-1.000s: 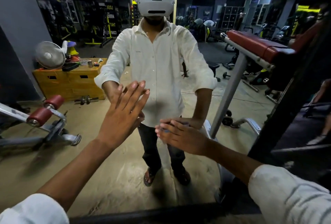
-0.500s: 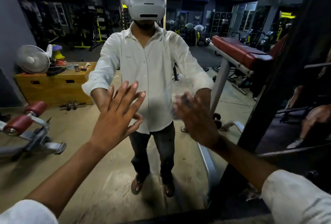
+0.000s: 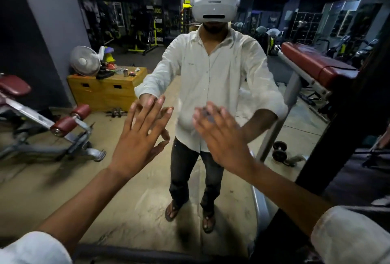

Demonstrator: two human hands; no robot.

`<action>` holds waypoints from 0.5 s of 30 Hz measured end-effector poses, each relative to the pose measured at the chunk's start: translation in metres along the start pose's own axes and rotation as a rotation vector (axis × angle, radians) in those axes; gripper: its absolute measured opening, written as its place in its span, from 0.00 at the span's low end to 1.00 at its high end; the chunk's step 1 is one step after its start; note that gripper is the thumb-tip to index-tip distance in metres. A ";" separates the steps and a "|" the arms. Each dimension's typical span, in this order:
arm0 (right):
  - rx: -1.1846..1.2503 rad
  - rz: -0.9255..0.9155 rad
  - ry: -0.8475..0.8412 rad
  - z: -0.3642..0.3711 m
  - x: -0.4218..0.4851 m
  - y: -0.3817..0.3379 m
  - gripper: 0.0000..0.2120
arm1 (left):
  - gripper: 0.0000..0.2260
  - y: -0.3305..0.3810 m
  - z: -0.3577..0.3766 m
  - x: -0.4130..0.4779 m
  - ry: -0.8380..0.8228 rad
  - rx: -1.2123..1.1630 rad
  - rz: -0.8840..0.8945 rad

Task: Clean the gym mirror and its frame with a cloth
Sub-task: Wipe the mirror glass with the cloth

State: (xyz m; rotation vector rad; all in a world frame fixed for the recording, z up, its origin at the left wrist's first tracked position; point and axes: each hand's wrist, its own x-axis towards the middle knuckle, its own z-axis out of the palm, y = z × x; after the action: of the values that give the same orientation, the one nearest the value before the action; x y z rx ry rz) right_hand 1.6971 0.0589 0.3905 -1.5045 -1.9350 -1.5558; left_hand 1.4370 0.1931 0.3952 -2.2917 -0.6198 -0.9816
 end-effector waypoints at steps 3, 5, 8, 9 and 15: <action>0.082 -0.239 -0.190 0.019 -0.024 -0.035 0.27 | 0.42 -0.007 -0.006 -0.014 -0.052 0.059 0.010; 0.155 -0.231 -0.188 0.016 -0.005 -0.028 0.25 | 0.45 -0.022 -0.010 -0.019 -0.079 0.082 0.020; 0.073 -0.177 -0.033 -0.007 0.058 0.013 0.26 | 0.46 -0.049 -0.013 -0.018 -0.110 0.120 0.066; 0.034 -0.136 0.008 -0.013 0.080 0.023 0.27 | 0.46 -0.057 -0.014 -0.018 -0.108 0.125 0.073; 0.088 0.095 0.091 -0.011 0.121 -0.017 0.28 | 0.48 -0.081 -0.006 -0.042 -0.094 0.097 0.015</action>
State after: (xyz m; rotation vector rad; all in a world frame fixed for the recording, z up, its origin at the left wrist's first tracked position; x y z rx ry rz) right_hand 1.6261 0.1184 0.4705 -1.4421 -1.8292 -1.4532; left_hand 1.3593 0.2407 0.3924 -2.2635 -0.6734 -0.8231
